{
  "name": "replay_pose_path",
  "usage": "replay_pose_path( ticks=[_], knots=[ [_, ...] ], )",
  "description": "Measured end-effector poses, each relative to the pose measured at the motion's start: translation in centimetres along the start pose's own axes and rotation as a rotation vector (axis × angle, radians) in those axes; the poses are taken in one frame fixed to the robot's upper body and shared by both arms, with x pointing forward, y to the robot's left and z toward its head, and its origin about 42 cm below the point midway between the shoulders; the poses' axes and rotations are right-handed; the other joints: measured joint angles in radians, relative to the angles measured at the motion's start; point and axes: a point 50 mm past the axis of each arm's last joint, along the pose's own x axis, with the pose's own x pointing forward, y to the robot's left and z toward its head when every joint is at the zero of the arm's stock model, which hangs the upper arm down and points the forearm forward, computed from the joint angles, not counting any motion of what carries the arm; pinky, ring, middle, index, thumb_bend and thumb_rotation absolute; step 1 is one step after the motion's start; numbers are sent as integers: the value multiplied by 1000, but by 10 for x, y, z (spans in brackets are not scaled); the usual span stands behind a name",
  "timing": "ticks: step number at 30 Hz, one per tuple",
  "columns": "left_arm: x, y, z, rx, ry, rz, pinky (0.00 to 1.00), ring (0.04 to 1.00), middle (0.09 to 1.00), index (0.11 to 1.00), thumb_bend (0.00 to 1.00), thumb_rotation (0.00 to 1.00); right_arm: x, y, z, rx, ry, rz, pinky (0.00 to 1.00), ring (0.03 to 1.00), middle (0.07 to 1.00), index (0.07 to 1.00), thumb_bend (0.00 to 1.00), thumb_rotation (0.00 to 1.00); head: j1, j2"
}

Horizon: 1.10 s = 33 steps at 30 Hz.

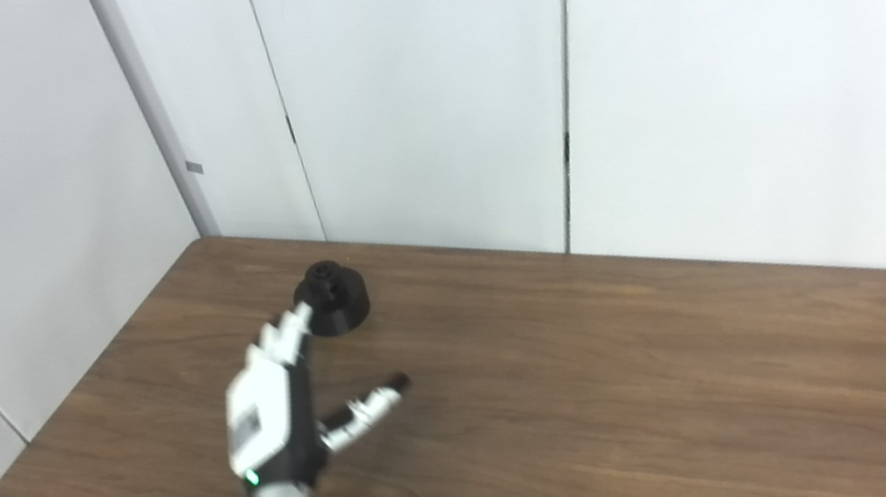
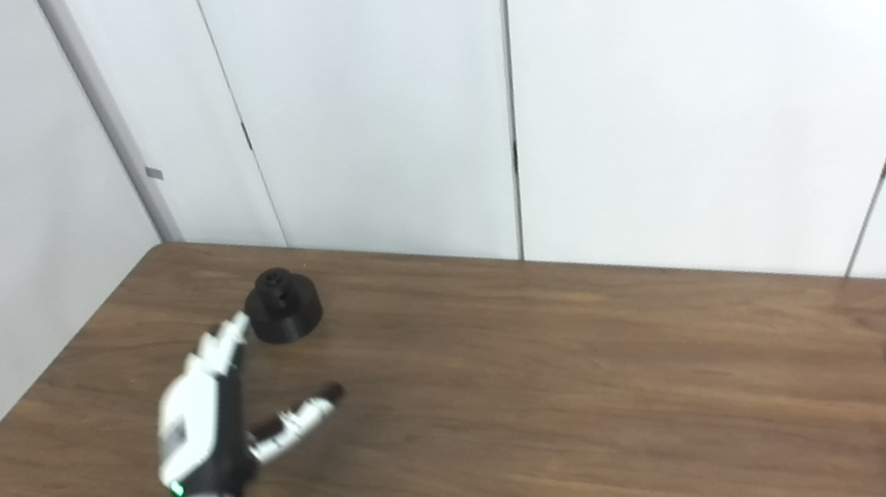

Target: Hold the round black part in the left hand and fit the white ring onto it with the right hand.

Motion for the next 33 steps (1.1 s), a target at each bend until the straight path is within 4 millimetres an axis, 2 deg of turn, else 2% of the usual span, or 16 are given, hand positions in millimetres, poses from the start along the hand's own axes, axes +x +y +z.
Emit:
replay_pose_path(
  ticks=[3, 7, 13, 16, 20, 23, 26, 33],
  knots=[
    [13, 2, -8, 34, 6, 10, 1000, 977, 933, 891, 988, 469, 0, 1, 0, 0, 0, 3, 682, 883, 890, 866, 474, 1000, -14, 5],
    [21, -2, -23, 75, 42, -12, 1000, 978, 936, 868, 1000, 460, 0, 2, -1, -2, 2, 7, 680, 892, 900, 871, 487, 1000, -26, 8],
    [55, -4, -37, 147, 84, -23, 1000, 966, 918, 851, 1000, 438, 0, 5, -1, 3, 3, 14, 839, 943, 927, 898, 512, 1000, -31, 11],
    [73, -9, -39, 165, 104, -34, 1000, 968, 913, 852, 1000, 467, 0, 7, 0, 5, -3, 13, 848, 942, 928, 900, 521, 1000, -31, 12],
    [87, -23, -41, 192, 120, -118, 993, 956, 913, 844, 1000, 499, -1, 7, 0, 6, -2, 13, 896, 958, 941, 915, 528, 1000, -32, 14],
    [96, -30, -50, 250, 141, -194, 981, 951, 918, 846, 1000, 533, -1, 8, 1, 7, -5, 15, 902, 967, 943, 913, 530, 1000, -34, 14],
    [107, -31, -57, 290, 154, -227, 967, 941, 910, 833, 1000, 522, -3, 8, 3, 7, -6, 15, 905, 971, 947, 919, 545, 1000, -35, 17],
    [131, -39, -63, 311, 179, -320, 994, 969, 932, 852, 1000, 542, -4, 11, 5, 3, -8, 17, 911, 966, 940, 915, 572, 1000, -40, 15]
  ],
)
